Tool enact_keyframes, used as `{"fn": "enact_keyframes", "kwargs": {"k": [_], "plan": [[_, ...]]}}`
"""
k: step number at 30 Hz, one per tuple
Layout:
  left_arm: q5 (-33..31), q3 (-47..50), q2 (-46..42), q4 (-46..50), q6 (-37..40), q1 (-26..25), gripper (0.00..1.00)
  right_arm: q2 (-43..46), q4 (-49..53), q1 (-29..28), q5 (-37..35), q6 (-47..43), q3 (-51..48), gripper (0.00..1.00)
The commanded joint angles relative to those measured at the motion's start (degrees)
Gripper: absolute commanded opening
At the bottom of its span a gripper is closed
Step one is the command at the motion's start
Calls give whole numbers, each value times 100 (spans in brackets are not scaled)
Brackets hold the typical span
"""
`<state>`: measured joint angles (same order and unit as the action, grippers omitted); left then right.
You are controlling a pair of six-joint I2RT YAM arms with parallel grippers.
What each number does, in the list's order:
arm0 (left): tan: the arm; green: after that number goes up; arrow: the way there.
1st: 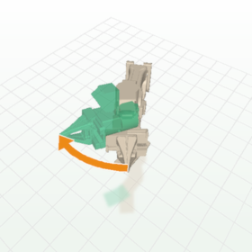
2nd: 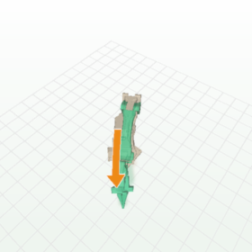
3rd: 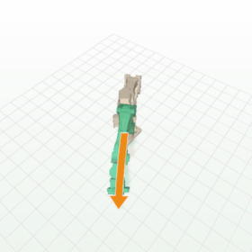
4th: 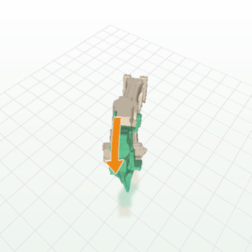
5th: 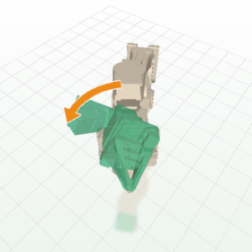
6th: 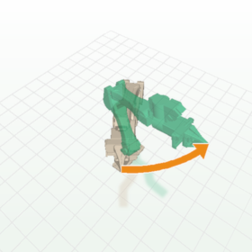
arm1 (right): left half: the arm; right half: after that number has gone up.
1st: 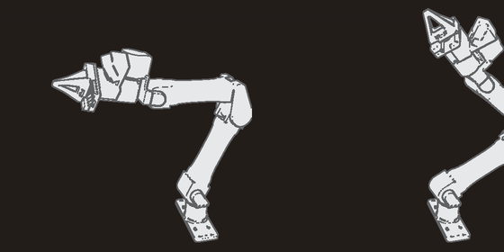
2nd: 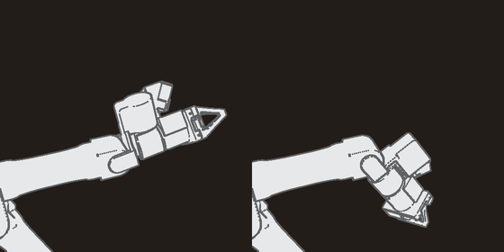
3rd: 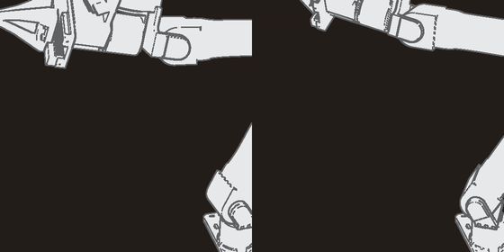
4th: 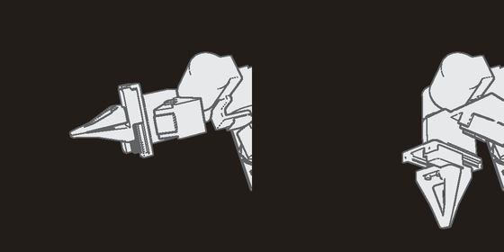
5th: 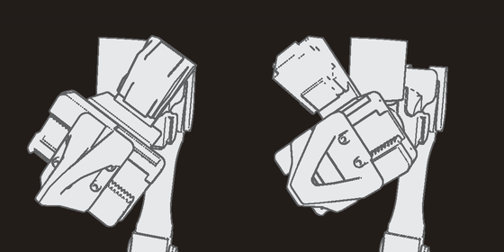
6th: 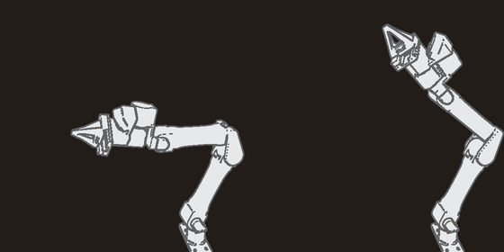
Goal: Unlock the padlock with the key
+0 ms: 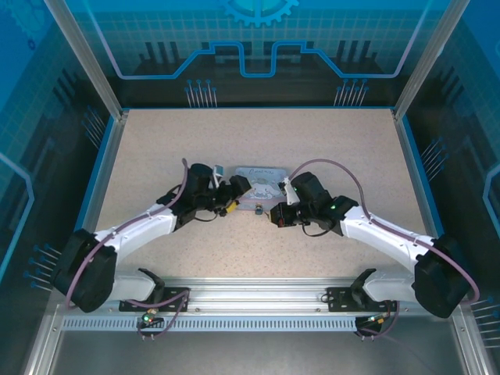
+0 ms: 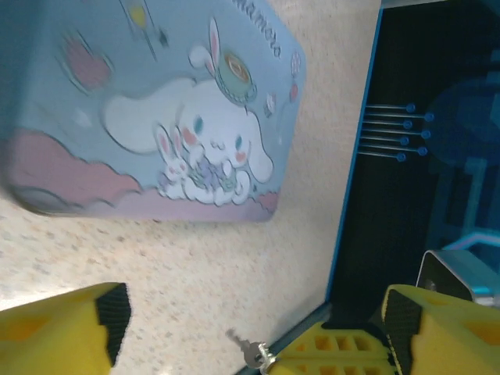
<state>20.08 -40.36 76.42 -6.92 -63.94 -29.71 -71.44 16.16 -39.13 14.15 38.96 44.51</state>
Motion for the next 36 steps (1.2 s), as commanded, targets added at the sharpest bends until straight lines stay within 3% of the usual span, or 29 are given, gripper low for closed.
{"fn": "enact_keyframes", "kwargs": {"k": [1,6,11,17,24,36], "plan": [[341,52,350,-927,-520,-236,77,52,-288,43,430,203,146,0],[-42,204,558,-1454,-1395,-520,66,34,110,-160,-267,-47,433,0],[-455,5,449,-865,-1794,-753,56,-71,803,-715,-1662,-806,944,0],[-768,-148,313,-296,-2105,-900,42,-190,814,-1129,-2596,-1470,1050,0],[-956,-203,189,-11,-2134,-988,32,-287,897,-1298,-2879,-1751,1180,0],[-985,-319,250,23,-2160,-1044,34,-419,853,-1413,-2787,-1806,1214,0]]}}
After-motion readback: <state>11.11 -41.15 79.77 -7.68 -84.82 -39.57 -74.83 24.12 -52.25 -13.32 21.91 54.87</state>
